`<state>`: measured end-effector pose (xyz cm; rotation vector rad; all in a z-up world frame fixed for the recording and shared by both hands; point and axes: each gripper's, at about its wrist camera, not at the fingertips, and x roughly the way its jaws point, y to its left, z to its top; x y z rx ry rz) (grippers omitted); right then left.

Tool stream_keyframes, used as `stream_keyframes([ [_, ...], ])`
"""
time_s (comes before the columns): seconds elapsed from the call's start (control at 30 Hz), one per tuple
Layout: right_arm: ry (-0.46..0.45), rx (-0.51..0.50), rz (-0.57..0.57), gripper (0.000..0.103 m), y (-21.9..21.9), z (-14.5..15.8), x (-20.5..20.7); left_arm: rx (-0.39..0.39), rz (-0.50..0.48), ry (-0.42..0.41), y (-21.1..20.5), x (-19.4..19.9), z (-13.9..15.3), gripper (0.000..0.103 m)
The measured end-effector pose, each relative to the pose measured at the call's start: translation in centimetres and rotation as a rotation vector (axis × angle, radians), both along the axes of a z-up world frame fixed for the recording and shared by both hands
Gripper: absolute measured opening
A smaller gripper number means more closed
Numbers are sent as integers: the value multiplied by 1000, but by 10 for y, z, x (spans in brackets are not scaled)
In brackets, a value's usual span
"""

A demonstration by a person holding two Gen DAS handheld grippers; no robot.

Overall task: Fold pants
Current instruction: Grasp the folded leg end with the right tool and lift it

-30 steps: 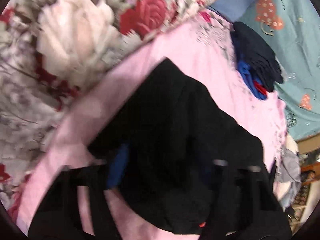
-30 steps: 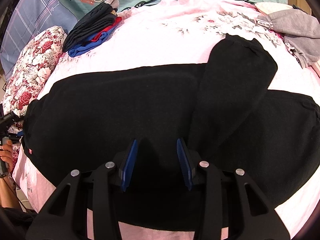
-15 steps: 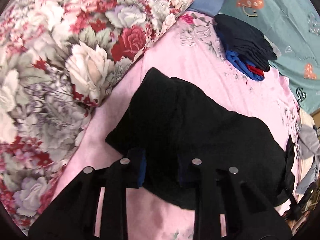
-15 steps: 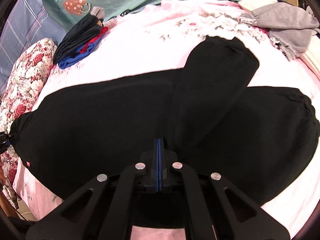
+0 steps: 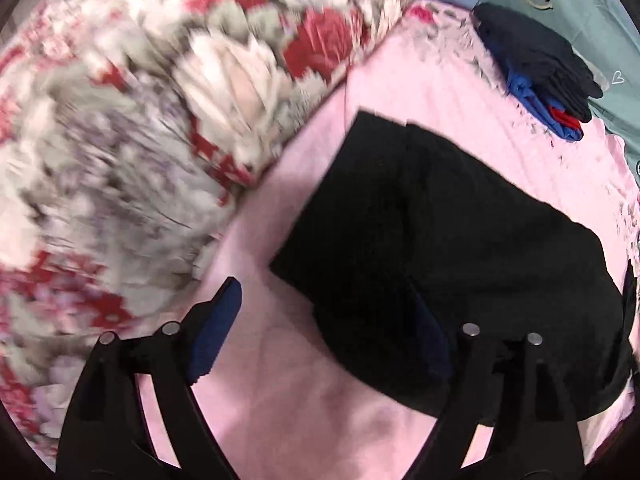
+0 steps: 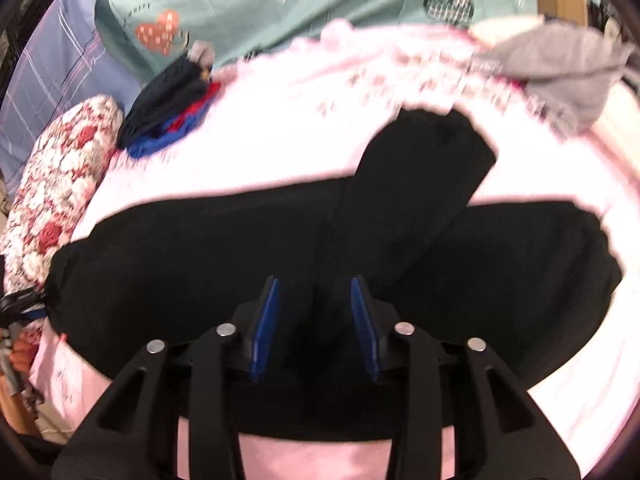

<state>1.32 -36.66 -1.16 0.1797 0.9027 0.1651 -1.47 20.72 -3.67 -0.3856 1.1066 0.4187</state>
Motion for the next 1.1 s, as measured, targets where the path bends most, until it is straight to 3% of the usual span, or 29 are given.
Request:
stream_keyframes([
  [0.07,-41,-30,-22,42,-3,9,14,-5,5,-41,-1,-7,12,84],
  [0.17,-58,-92,-36,55,2,11,50,-32,-29,-98,-11,-10,27,86],
  [0.33,33,-248,-61,55,20,-12,128,-12,-199,-146,-62,4,34,91],
  [0.47,121,-397,-141,55,22,-38,171,20,-265,-85,-84,24,13,91],
  [0.57,123,-389,-169,53,9,-42,180,29,-236,-8,-77,32,-8,91],
  [0.6,129,-415,-176,37,7,-41,181,23,-231,-2,-75,34,-11,91],
  [0.63,137,-405,-185,16,-1,-39,179,19,-230,-5,-74,34,-12,91],
  [0.7,149,-333,-220,3,-21,-34,174,35,-241,-6,-73,34,-12,91],
  [0.8,43,-264,-265,3,-47,-1,145,28,-254,0,-72,39,-14,91],
  [0.93,-153,-124,-355,3,-98,66,58,-8,-273,3,-61,42,-15,91],
  [1.0,-174,-66,-396,3,-123,76,23,5,-301,17,-62,41,-16,91],
  [1.1,-85,19,-469,3,-160,47,-24,17,-319,31,-64,45,-17,91],
])
